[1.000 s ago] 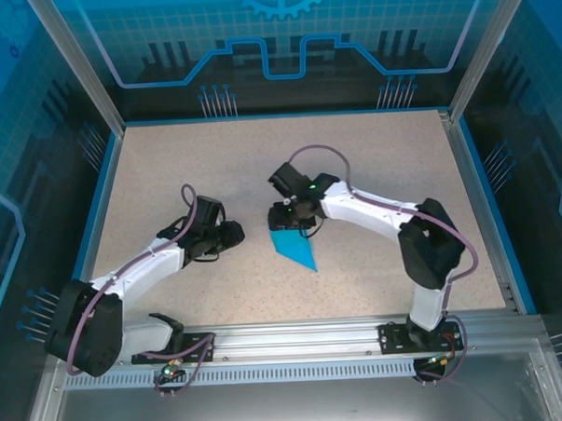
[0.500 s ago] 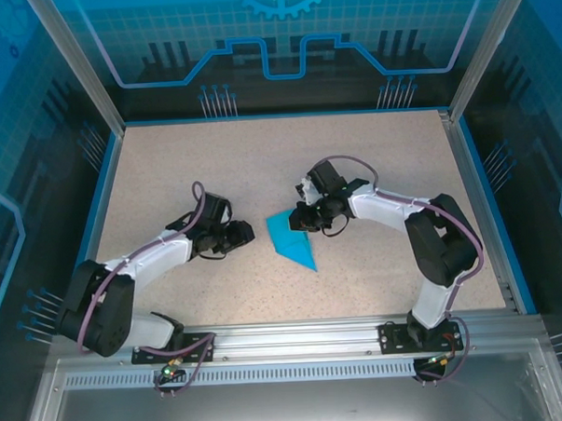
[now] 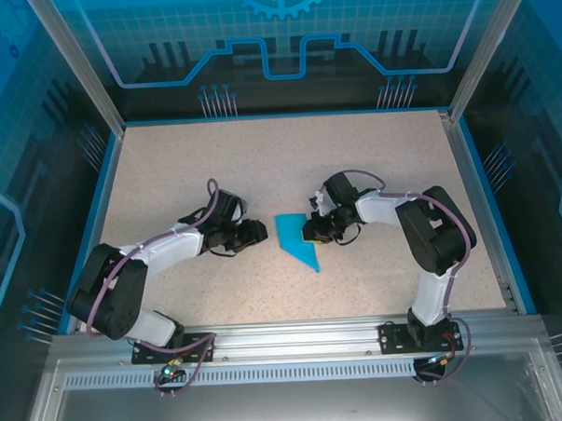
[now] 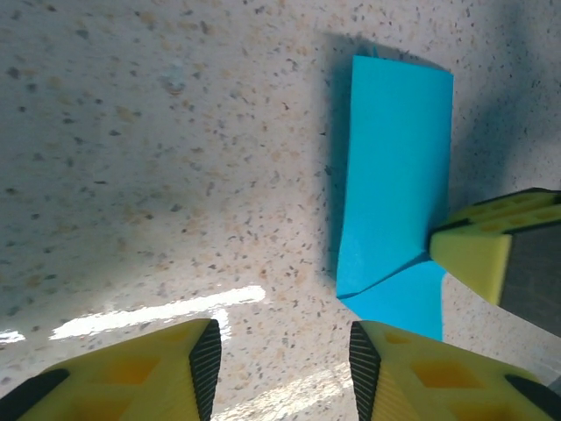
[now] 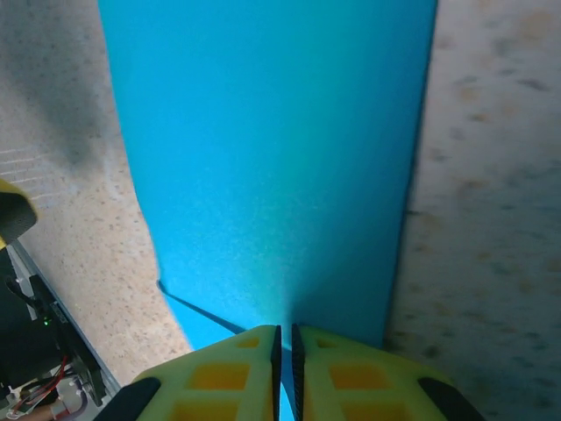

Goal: Fold a paper plane with a square sheet of paper (pick it up from the middle)
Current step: Fold the wing for the fifth time at the center of the table.

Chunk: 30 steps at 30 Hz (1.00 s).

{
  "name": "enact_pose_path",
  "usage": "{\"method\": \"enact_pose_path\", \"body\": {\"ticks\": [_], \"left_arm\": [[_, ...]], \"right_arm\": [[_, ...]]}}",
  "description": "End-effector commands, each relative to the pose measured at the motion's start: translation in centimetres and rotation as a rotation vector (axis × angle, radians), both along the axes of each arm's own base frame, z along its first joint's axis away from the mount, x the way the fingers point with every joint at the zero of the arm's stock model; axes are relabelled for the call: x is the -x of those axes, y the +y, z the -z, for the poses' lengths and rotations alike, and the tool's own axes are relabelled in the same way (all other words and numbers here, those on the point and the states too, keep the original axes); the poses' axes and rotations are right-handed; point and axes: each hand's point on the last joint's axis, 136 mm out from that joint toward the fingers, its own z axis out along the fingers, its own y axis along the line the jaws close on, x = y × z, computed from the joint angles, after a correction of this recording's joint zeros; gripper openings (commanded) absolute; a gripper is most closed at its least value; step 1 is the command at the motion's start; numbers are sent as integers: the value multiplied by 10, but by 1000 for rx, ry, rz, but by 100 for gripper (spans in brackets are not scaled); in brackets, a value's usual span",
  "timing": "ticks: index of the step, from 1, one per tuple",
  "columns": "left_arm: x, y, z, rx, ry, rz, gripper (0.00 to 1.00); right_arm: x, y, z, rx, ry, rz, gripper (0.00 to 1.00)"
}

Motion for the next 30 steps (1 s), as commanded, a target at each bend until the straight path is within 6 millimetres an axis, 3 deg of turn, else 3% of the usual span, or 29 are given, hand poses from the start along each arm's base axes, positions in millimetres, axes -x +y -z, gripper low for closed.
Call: {"method": "enact_pose_path", "body": {"ticks": [1,7,17,23,30], "left_arm": [[-7,-17,-8,70,6,11,50],[-9,-39,-5,158,47,6,56],[-19,-77,9,231,110,9,52],[-21,-85,18,259,126,9,42],[-21,-79,27,215,130,-13,18]], "right_arm": [[-4,-4,7,-58,11,32,15],[-2,-18,15,-80,34,131,17],[2,-25,27,-86,59,177,16],[2,-27,29,-85,60,184,17],[-3,-25,16,-104,46,181,19]]}}
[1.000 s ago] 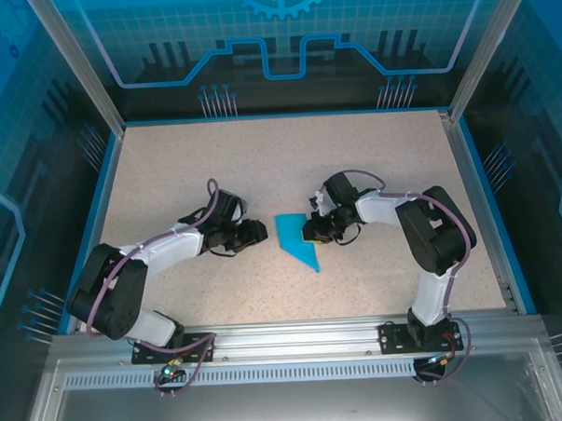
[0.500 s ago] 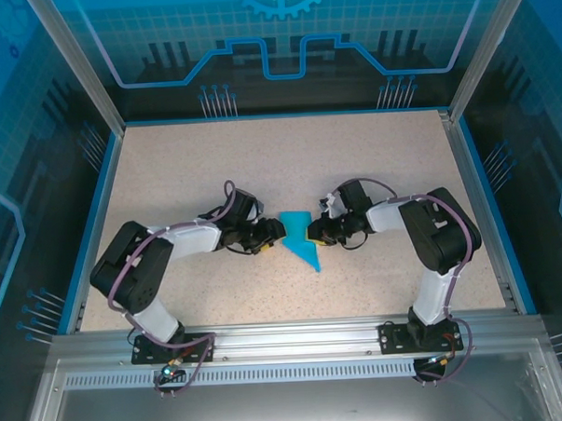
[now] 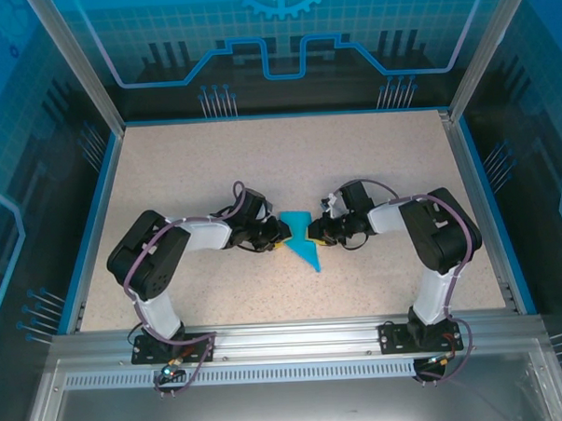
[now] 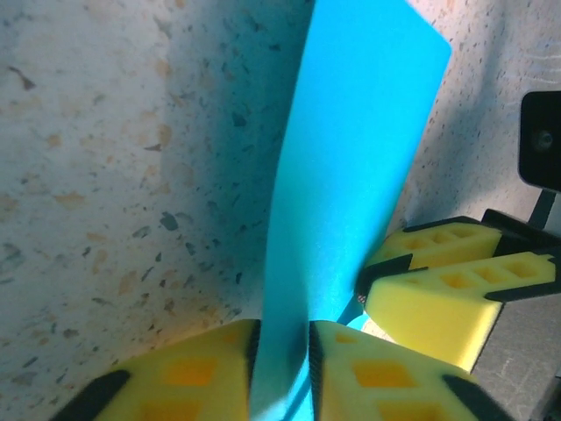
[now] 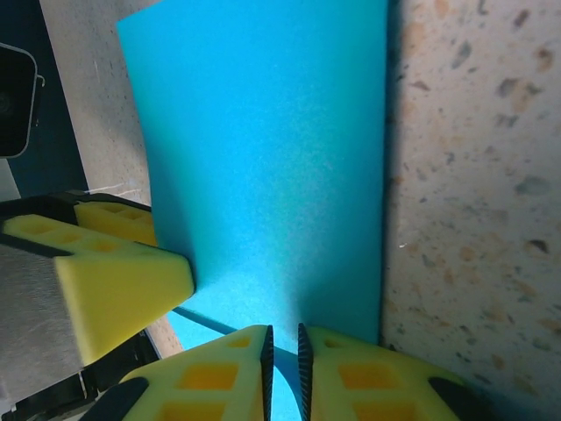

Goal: Fold a paper plane with a square sheet of paper (pick it up from the middle)
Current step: Fold the wing for the fifth time at the center of the table.

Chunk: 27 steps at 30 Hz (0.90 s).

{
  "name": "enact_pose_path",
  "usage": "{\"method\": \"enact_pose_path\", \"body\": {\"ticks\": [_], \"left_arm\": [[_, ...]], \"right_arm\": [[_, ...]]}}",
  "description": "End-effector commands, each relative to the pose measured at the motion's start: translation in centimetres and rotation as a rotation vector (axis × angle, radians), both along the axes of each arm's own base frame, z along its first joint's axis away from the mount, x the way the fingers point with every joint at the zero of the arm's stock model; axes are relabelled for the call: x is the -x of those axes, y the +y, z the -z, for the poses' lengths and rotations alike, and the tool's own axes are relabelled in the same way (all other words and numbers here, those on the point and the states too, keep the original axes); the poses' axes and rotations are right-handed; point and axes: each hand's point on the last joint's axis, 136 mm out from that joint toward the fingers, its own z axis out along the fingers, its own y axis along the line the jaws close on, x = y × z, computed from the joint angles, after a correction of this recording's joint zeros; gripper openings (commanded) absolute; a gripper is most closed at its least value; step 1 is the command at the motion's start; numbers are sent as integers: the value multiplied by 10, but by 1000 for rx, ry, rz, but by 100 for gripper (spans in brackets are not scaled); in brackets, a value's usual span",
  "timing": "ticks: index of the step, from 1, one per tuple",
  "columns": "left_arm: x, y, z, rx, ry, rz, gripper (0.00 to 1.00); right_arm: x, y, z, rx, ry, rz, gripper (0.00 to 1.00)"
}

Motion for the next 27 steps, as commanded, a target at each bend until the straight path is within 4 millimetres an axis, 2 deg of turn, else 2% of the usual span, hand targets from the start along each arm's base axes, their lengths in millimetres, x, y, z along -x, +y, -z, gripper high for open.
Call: {"method": "enact_pose_path", "body": {"ticks": [1,4,8,13,17,20,24,27], "left_arm": [[-4,-4,-2,-5,-16,1,15],[-5,-2,-2,-14,-28,1,9],[-7,-4,-6,-9,-42,11,5],[-8,-7,-8,1,-46,12,5],[-8,-7,-10,3,-51,14,5],[-8,-8,-11,6,-51,16,5],[-8,-8,-12,8,-52,17,5],[-9,-8,-13,9,-57,18,6]], "right_arm": [[-1,-19,13,81,33,55,20],[-5,-22,-2,78,5,57,23],[-10,-33,-22,105,-54,72,26],[-1,-19,-46,50,-121,15,21],[8,2,-40,30,-96,-32,17],[10,11,-26,60,-71,-53,16],[10,5,2,130,-28,-38,15],[14,1,15,150,-7,-40,14]]}}
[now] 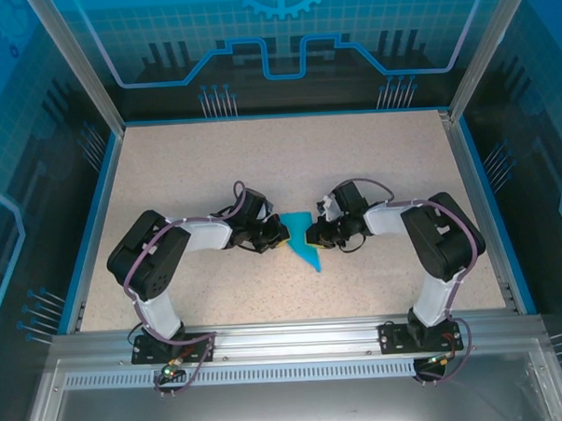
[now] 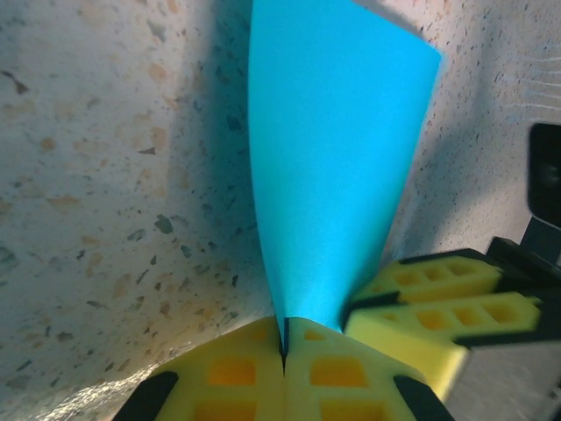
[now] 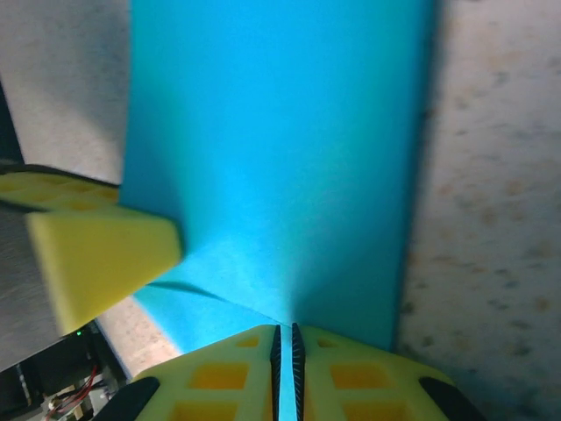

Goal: Fold a paper plane with a square sheet of paper (pick it up from the middle)
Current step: Fold the wing for the fifth time at the center of the table.

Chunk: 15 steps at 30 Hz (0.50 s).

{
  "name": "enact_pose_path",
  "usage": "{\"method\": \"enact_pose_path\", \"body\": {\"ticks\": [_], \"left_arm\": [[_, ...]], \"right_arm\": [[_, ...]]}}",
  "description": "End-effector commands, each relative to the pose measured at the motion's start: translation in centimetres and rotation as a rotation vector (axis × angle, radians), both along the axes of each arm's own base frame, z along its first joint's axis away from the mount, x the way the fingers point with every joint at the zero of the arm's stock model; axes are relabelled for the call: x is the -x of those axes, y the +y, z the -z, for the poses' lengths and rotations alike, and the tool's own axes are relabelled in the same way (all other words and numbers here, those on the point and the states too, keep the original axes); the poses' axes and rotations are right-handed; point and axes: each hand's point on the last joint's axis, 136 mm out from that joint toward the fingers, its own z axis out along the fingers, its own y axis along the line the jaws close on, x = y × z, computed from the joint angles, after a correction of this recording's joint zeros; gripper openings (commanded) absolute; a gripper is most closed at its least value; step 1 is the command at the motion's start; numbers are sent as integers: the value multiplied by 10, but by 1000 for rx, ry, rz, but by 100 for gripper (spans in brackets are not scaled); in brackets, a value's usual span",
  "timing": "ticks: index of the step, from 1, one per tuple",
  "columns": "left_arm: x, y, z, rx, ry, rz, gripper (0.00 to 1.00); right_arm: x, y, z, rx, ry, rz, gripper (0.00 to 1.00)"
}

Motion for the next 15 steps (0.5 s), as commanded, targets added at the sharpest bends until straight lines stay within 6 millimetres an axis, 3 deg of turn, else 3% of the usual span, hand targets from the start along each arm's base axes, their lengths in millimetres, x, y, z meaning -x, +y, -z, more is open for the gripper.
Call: {"method": "enact_pose_path", "body": {"ticks": [1,9,15], "left_arm": [[-7,-8,-12,11,-49,24,9],[-13,-17,-18,57,-83,49,25],[-15,-17,-17,52,-86,50,8]], "right_arm": [[2,-5,15,33,20,2,14],[7,-13,26,-15,50,28,14],[5,-14,21,-21,37,28,15]]}}
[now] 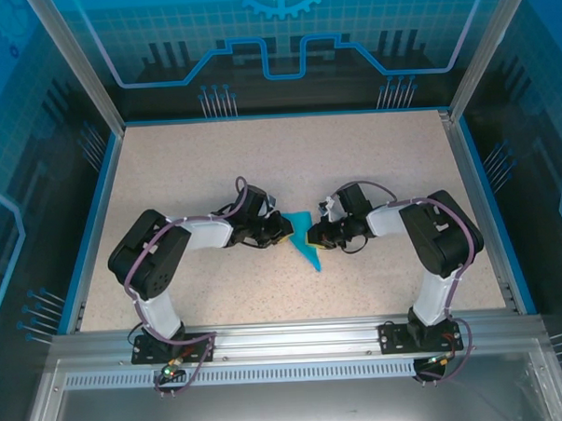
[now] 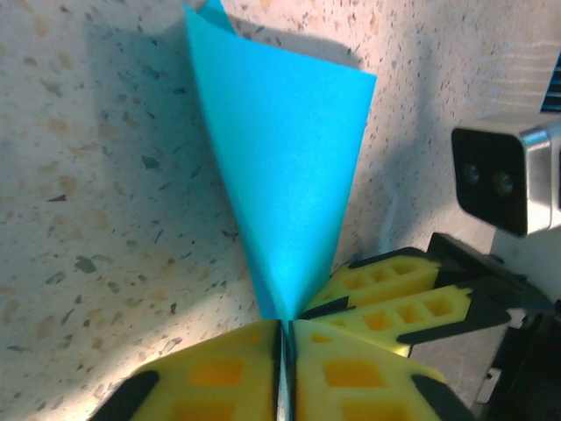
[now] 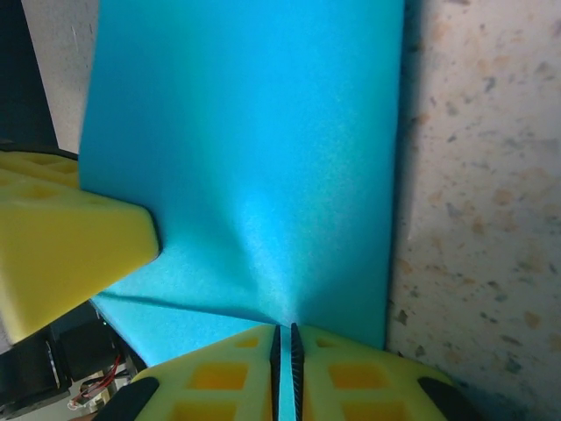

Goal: Fold a paper plane with a square sheet of paper (pick it up from the middle)
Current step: Fold the wing for the fifth time at the center of the table.

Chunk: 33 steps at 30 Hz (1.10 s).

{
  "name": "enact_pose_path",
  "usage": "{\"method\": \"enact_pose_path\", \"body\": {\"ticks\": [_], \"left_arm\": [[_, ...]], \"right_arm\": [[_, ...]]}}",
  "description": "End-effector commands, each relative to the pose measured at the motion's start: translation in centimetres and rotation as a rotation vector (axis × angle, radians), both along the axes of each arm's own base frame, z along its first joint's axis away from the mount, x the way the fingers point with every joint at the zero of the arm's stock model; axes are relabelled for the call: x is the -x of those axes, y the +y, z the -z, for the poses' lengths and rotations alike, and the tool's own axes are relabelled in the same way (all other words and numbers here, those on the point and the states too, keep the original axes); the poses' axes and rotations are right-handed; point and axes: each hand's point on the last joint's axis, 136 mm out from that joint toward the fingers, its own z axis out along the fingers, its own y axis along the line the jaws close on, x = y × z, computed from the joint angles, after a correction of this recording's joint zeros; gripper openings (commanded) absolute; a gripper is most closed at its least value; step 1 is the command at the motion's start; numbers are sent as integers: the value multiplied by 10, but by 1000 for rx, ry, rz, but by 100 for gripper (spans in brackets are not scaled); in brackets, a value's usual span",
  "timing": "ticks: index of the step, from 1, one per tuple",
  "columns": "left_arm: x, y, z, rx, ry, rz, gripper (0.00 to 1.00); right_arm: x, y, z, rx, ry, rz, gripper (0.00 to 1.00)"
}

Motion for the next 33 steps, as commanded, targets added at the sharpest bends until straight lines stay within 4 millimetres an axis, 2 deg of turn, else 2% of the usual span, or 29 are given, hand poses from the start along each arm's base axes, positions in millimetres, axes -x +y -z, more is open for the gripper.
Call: {"method": "enact_pose_path", "body": {"ticks": [1,4,6,10,13,15,18,22,26,30,33], "left_arm": [[-3,-6,-2,6,-19,22,6],[-1,-4,1,-9,-11,15,0],[-1,-2,2,-17,-8,7,0],[-2,1,-2,-24,-11,-7,0],[-3,0,-6,-22,-15,-9,0],[-3,0,-6,-20,-12,-8,0],[-3,-1,-8,-18,-12,-6,0],[-3,-1,-8,-17,-12,-2,0],[-2,-1,-9,-17,-12,0,0],[-2,-2,-9,-14,-10,2,0],[-2,-2,-10,-17,-13,5,0]], "right_arm": [[5,-12,20,61,34,24,16],[1,-13,9,67,-8,26,18],[-1,-14,-3,81,-58,27,21],[1,-19,-32,177,-224,1,32],[8,-23,-41,310,-358,-18,43],[16,-20,-42,395,-448,-58,48],[24,-21,-41,561,-578,-80,50],[38,2,-41,640,-786,-197,52],[47,12,-39,756,-851,-299,52],[46,15,-41,904,-946,-331,54],[40,9,-36,1008,-963,-338,52]]}}
